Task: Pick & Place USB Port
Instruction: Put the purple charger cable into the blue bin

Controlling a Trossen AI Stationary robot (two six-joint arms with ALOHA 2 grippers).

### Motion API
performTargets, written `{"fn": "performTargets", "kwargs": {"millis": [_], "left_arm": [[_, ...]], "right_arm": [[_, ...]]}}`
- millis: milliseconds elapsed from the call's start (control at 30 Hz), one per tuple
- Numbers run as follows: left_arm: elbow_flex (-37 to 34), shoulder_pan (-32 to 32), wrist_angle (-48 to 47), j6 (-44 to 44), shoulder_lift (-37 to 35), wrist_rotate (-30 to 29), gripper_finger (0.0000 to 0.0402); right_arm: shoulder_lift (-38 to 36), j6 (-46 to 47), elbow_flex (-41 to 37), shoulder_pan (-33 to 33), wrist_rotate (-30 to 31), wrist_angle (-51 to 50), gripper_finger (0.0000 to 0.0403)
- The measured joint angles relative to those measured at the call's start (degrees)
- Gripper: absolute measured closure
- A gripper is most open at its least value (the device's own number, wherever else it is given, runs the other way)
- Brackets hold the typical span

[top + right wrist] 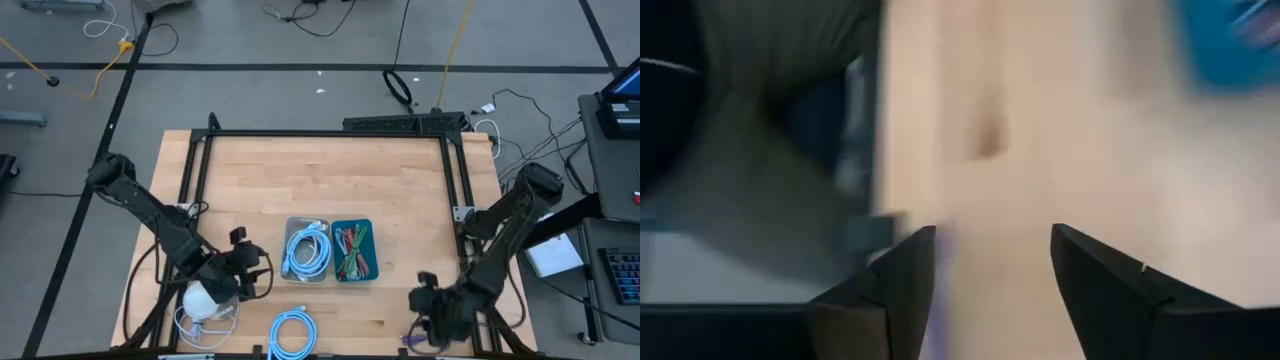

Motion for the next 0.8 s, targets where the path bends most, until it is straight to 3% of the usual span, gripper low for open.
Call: {"fn": "performTargets", "kwargs": {"millis": [167,400,667,800], "left_arm": [[-3.9,0.2,1.6,-4.3,0.0,-0.4,0.0211],[-5.5,0.1,4.5,-4.8,0.0,-0.5,0.0211],[-5.5,0.1,4.9,-3.2,0.0,-0.5,0.0211],[-5.5,-0.1,4.9,-2.6,0.0,-1.6,0.0211]], "right_arm": [[9.4,7.6,5.8,2.5,-7.8,-1.1,0.024],[18.2,17.4,6.0,5.0,-20.3,-3.4,0.0261],[24.9,19.8,6.1,6.2,-20.9,-2.2,0.0265],[26.6,24.0,6.1,5.7,-19.2,-7.0,0.0295]]}}
